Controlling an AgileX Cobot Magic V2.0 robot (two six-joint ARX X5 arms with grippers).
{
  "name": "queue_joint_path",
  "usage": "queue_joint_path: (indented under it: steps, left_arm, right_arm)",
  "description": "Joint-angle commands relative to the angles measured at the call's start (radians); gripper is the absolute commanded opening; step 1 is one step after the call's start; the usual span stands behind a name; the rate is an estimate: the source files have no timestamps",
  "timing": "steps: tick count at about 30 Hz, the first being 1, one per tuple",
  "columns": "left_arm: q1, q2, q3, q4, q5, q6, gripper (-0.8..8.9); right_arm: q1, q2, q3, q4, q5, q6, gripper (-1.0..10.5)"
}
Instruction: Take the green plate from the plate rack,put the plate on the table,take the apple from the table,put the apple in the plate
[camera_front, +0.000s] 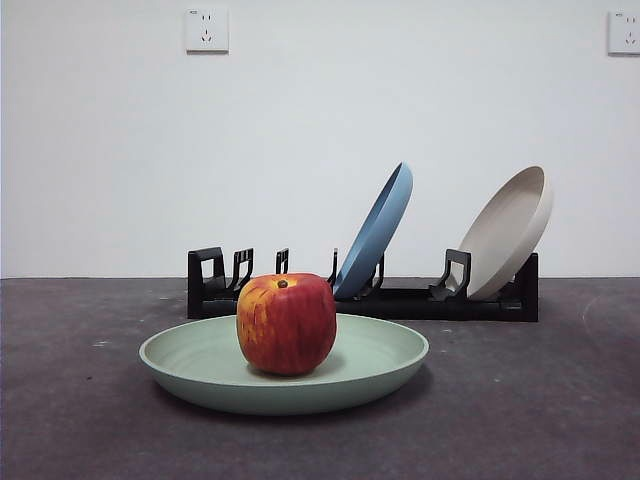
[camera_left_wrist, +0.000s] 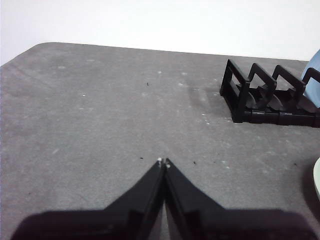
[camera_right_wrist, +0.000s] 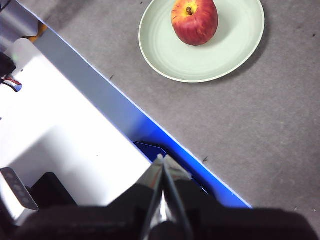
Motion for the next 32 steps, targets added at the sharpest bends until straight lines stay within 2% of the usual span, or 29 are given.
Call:
queue_joint_path:
  steps: [1, 19, 20, 22, 24, 29, 32]
  left_arm:
    - [0.003, -0.003, -0.013, 0.002, 0.0, -0.006, -0.03]
    - [0.003, -0.003, -0.013, 0.002, 0.001, -0.006, -0.03]
    - [0.003, -0.003, -0.013, 0.002, 0.001, -0.006, -0.03]
    - [0.003, -0.003, -0.013, 0.002, 0.0, -0.006, -0.03]
    - [0.003, -0.003, -0.013, 0.002, 0.0, -0.006, -0.03]
    - [0.003, -0.003, -0.013, 0.002, 0.001, -0.006, -0.03]
    - [0.003, -0.003, -0.013, 0.002, 0.0, -0.006, -0.03]
  right_arm:
    - [0.002, -0.001, -0.006, 0.003, 0.001, 0.006, 0.0]
    - [-0.006, -0.009, -0.006, 0.002, 0.007, 0.006, 0.0]
    - [-0.021, -0.017, -0.006, 0.002, 0.008, -0.013, 0.0]
    - [-0.071, -0.034, -0.006, 0.01, 0.005, -0.076, 0.0]
    - [-0.16, -0.059, -0.009, 0.042, 0.005, -0.101, 0.0]
    - [-0.442, -0.173, -0.098, 0.332, -0.008, -0.12, 0.0]
    - [-0.584, -0.257, -0.209, 0.503, -0.057, -0.172, 0.0]
